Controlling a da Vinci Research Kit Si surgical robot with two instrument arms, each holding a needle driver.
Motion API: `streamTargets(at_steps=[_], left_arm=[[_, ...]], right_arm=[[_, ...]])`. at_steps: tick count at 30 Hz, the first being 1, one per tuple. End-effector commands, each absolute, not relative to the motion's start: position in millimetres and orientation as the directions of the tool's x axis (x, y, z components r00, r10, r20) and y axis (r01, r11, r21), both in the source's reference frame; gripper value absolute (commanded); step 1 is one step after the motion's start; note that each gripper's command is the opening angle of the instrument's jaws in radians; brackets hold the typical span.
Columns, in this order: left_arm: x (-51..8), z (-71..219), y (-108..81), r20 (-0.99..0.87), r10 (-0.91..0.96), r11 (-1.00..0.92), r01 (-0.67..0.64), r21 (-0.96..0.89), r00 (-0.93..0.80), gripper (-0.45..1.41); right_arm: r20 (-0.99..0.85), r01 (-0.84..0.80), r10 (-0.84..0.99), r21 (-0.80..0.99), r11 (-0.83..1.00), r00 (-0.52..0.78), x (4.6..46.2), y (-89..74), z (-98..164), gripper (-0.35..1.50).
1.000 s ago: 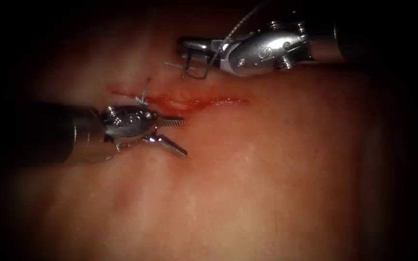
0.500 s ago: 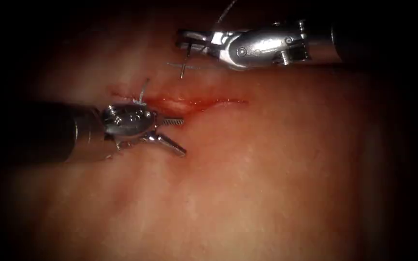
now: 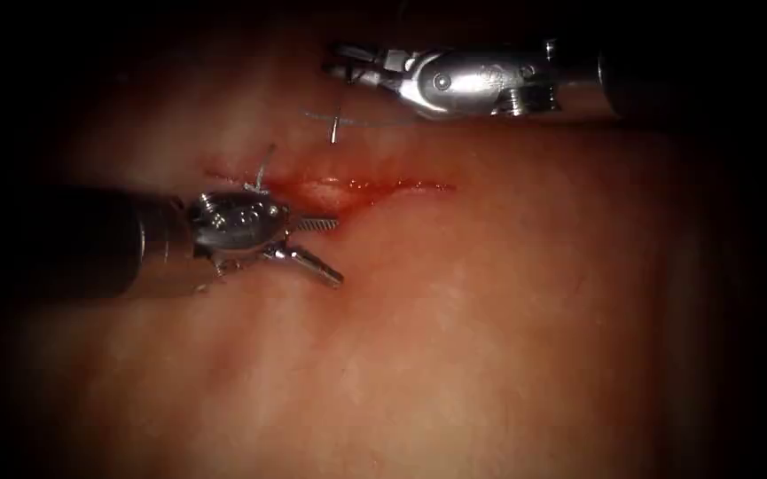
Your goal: Wound Closure
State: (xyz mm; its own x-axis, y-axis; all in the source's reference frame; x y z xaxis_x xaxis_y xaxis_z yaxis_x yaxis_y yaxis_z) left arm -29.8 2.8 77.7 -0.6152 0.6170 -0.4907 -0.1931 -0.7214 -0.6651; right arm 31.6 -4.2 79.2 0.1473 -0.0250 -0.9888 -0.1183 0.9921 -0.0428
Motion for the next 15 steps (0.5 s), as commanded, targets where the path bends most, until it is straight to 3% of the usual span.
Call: streamTargets(at_steps=[1, 15], left_arm=[[-30.3, 78.3, 3.1, -0.493, 0.615, -0.723, -0.192, -0.663, -0.615, 0.69], [-30.3, 78.3, 3.1, -0.491, 0.614, -0.721, -0.187, -0.667, -0.618, 0.64]], right_arm=[[-0.990, -0.123, -0.011, -0.029, 0.992, 0.142, 32.4, -3.7, 79.6, -0.35], [-0.946, -0.177, 0.314, 0.296, 0.939, 0.085, 32.5, -3.4, 80.2, -0.35]])
